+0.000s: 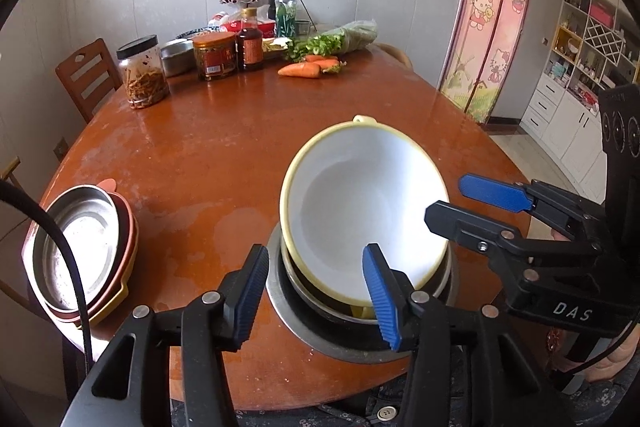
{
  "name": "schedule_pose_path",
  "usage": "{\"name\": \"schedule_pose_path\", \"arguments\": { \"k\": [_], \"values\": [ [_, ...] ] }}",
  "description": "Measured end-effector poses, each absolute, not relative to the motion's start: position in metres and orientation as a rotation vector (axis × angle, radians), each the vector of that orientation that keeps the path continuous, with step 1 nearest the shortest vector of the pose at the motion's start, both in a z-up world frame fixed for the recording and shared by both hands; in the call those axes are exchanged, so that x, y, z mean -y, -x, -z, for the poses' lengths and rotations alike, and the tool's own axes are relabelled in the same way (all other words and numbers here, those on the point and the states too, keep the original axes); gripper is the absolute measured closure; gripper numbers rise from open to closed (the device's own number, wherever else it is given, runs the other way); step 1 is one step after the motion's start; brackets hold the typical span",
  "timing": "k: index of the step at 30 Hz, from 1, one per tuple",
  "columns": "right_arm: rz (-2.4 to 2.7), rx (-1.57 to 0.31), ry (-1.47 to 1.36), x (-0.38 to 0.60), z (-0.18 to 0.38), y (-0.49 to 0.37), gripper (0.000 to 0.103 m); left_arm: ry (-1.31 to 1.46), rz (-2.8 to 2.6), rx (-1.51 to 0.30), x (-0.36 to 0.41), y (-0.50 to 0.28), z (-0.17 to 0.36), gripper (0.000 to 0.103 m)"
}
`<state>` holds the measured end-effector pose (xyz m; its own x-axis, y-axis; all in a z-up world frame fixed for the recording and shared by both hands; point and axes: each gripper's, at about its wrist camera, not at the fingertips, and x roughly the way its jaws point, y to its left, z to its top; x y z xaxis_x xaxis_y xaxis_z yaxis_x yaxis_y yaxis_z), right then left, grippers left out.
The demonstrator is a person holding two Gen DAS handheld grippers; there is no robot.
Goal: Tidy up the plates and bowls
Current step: 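Lift the white bowl with both tools and lower it into the steel bowl, then grip the whole dish stack with both tools and slide it across the table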
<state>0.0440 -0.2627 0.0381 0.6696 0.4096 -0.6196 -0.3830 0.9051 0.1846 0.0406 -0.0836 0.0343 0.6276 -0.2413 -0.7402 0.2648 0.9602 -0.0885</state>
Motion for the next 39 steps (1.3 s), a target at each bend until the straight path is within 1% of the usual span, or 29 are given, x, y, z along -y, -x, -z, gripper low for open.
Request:
{"name": "schedule_pose_path", "arguments": {
  "k": [2, 4, 8, 10, 16, 19, 27, 30, 39],
  "values": [
    [-0.445, -0.703, -0.049, 0.265, -0.040, -0.043, 0.039, -0.027, 0.278, -0.842, 0.081, -0.041, -0.035, 0.052],
    [-0.438, -0.707, -0.051, 0.265, -0.041, -0.042, 0.035, -0.023, 0.264, -0.842, 0.079, -0.041, -0.036, 0.052],
    [-0.438, -0.716, -0.055, 0.265, -0.038, -0.040, 0.032, -0.016, 0.227, -0.844, 0.072, -0.041, -0.036, 0.047],
    [-0.440, -0.729, -0.072, 0.265, -0.034, -0.039, 0.029, -0.014, 0.213, -0.848, 0.069, -0.043, -0.034, 0.047],
    [-0.429, -0.769, -0.129, 0.267, -0.024, -0.041, 0.027, 0.011, 0.189, -0.841, 0.060, -0.044, -0.034, 0.046],
    [-0.440, -0.796, -0.182, 0.267, -0.019, -0.043, 0.026, 0.024, 0.187, -0.842, 0.057, -0.045, -0.032, 0.042],
    [-0.415, -0.869, -0.237, 0.264, -0.001, -0.055, 0.026, 0.060, 0.195, -0.859, 0.055, -0.054, -0.024, 0.039],
    [-0.418, -0.887, -0.267, 0.264, 0.004, -0.059, 0.026, 0.095, 0.204, -0.881, 0.053, -0.062, -0.016, 0.034],
    [-0.434, -0.919, -0.340, 0.266, 0.017, -0.066, 0.025, 0.158, 0.259, -0.983, 0.060, -0.080, 0.011, 0.033]
  ]
}}
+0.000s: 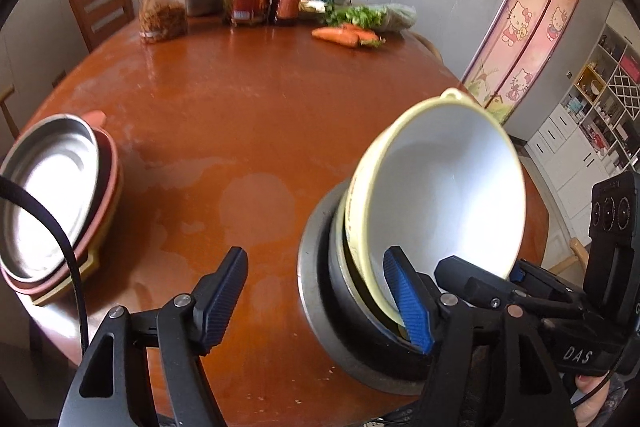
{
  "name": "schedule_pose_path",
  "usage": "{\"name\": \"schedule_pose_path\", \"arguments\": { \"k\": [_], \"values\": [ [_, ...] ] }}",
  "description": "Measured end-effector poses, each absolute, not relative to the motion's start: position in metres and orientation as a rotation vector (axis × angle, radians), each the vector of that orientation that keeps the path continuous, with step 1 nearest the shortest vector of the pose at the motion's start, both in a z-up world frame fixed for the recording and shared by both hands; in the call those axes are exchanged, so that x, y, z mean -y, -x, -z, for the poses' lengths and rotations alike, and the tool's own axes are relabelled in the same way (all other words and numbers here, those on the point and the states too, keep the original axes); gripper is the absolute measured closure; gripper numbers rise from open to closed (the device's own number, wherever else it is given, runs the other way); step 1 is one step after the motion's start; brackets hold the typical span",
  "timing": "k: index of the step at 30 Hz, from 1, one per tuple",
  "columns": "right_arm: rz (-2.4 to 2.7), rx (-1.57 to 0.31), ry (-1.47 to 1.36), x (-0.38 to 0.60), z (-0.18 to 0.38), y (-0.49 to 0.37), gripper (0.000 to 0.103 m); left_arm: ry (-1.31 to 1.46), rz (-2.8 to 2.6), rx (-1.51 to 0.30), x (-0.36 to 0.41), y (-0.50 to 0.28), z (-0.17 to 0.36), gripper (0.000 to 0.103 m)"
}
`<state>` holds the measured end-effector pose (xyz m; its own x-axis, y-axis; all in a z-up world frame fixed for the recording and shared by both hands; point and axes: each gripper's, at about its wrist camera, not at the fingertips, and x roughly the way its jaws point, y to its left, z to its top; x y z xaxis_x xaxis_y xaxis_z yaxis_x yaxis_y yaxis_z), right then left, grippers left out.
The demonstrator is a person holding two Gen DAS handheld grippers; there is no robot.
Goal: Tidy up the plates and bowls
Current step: 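Grip the whole dish stack with both tools and slide it across the table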
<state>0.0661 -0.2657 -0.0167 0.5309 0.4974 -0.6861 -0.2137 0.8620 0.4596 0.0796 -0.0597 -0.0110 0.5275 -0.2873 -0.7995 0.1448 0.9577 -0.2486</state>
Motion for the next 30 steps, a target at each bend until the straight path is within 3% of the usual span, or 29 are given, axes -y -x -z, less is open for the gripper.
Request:
{"name": "schedule_pose_path", "arguments": {
  "k": [4, 7, 18, 30],
  "values": [
    [-0.448, -0.913, -0.321, 0.261, 0.015, -0.063, 0.037, 0.175, 0.272, -1.006, 0.065, -0.081, 0.017, 0.038],
    [-0.440, -0.908, -0.316, 0.260, 0.014, -0.063, 0.040, 0.215, 0.313, -1.026, 0.066, -0.083, 0.018, 0.052],
    [-0.474, -0.900, -0.311, 0.234, -0.002, -0.079, 0.042, 0.217, 0.227, -0.981, 0.037, -0.082, 0.000, 0.051],
    [-0.679, -0.825, -0.210, 0.122, -0.046, -0.110, 0.042, 0.274, 0.049, -0.861, -0.075, -0.069, -0.043, 0.051]
  ]
}}
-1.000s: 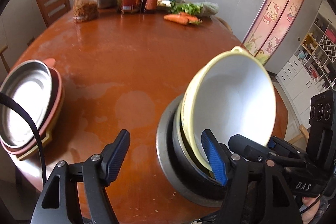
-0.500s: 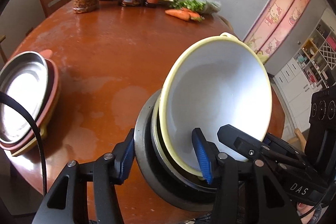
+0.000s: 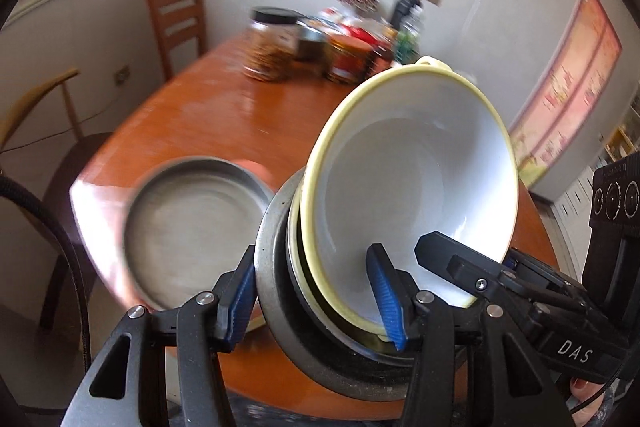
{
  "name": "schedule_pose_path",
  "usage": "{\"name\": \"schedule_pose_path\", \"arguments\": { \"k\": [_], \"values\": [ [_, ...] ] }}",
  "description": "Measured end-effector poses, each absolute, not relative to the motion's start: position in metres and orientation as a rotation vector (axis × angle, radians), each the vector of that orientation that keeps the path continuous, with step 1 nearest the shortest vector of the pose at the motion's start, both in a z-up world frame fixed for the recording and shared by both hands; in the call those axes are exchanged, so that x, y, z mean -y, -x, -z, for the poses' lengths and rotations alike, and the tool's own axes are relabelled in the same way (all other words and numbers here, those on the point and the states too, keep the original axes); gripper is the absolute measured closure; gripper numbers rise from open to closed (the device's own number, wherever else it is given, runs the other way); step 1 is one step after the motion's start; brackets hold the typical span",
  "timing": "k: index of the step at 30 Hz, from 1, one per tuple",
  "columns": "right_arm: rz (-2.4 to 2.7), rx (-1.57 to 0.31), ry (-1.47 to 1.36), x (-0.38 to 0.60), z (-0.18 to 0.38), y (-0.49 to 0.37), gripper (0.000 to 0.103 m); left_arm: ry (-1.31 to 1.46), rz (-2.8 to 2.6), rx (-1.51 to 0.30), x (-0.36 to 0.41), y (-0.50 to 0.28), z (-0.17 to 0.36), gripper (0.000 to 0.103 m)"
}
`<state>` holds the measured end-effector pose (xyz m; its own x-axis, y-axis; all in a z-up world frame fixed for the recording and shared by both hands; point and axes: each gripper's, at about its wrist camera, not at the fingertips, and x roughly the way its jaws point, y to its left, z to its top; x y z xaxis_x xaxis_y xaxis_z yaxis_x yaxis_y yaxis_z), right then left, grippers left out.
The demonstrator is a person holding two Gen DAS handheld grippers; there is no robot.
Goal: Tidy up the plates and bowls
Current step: 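Grip the whole dish stack with both tools and slide it across the table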
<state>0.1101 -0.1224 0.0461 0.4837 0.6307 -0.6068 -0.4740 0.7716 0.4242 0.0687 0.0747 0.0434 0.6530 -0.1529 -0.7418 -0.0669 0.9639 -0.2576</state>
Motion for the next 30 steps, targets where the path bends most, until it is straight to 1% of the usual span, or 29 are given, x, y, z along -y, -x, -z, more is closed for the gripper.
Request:
{"name": "schedule_pose_path", "arguments": {
  "k": [6, 13, 22, 30],
  "values": [
    [-0.772, -0.822, -0.171, 0.054, -0.050, -0.134, 0.042, 0.301, -0.041, -0.840, -0.130, -0.074, -0.042, 0.050],
    [-0.807, -0.876, -0.153, 0.005, -0.030, -0.158, 0.042, 0.339, -0.070, -0.869, -0.172, -0.083, -0.021, 0.050],
    [-0.796, -0.912, -0.118, -0.008, -0.011, -0.169, 0.042, 0.336, -0.071, -0.889, -0.179, -0.091, -0.002, 0.050],
    [-0.786, -0.903, -0.097, -0.006, -0.010, -0.165, 0.041, 0.317, -0.072, -0.864, -0.176, -0.090, -0.006, 0.050]
  ]
}}
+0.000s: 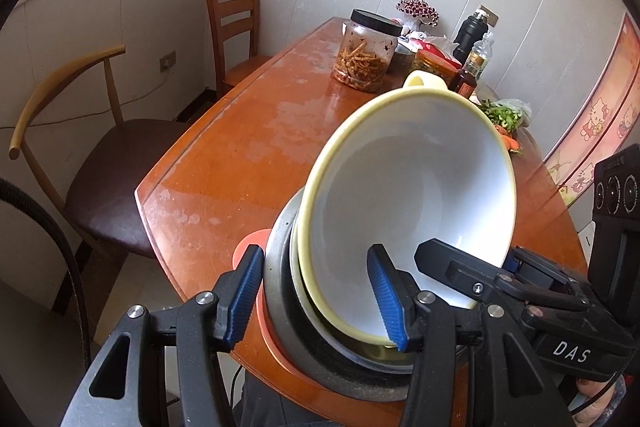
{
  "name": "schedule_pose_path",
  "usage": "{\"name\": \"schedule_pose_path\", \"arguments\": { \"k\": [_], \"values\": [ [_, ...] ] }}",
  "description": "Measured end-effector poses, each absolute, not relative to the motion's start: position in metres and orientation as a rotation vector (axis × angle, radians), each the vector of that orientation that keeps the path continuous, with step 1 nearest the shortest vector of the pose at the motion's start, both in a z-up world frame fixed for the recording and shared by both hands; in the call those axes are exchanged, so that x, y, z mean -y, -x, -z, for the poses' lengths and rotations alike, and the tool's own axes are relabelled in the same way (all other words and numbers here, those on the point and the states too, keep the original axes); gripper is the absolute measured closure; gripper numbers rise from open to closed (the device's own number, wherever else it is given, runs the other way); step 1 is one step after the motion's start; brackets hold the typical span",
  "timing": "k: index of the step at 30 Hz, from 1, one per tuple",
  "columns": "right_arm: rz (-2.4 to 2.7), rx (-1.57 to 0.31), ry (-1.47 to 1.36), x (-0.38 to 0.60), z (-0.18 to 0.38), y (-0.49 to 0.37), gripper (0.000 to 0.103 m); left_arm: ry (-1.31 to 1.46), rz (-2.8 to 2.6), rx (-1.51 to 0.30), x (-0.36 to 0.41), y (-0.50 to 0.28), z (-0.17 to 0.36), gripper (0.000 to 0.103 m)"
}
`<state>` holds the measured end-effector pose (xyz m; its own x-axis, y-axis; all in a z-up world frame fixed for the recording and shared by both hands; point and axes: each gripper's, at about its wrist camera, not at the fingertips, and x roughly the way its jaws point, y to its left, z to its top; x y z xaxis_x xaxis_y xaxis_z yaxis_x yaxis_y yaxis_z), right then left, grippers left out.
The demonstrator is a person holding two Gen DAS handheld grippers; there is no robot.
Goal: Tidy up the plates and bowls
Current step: 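Grip the whole dish stack with both tools and slide it across the table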
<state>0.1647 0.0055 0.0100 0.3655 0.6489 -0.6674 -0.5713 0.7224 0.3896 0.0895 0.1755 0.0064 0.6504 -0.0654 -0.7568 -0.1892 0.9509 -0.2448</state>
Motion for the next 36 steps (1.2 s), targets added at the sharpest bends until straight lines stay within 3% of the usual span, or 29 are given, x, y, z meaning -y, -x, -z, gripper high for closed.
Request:
{"name": "schedule_pose_path", "arguments": {
  "k": [8, 10, 23, 36],
  "values": [
    [-0.767, -0.887, -0.084, -0.001, -0.011, -0.162, 0.038, 0.313, -0.079, -0.856, -0.174, -0.084, -0.011, 0.049],
    [-0.764, -0.863, -0.079, 0.001, -0.015, -0.160, 0.032, 0.313, -0.087, -0.851, -0.175, -0.083, -0.013, 0.048],
    [-0.749, -0.804, -0.061, 0.025, -0.030, -0.142, 0.030, 0.329, -0.159, -0.757, -0.200, -0.029, -0.037, 0.045],
    [-0.738, -0.826, 0.024, 0.052, -0.008, -0.120, 0.030, 0.344, -0.111, -0.898, -0.224, -0.060, 0.017, 0.045]
  ]
}}
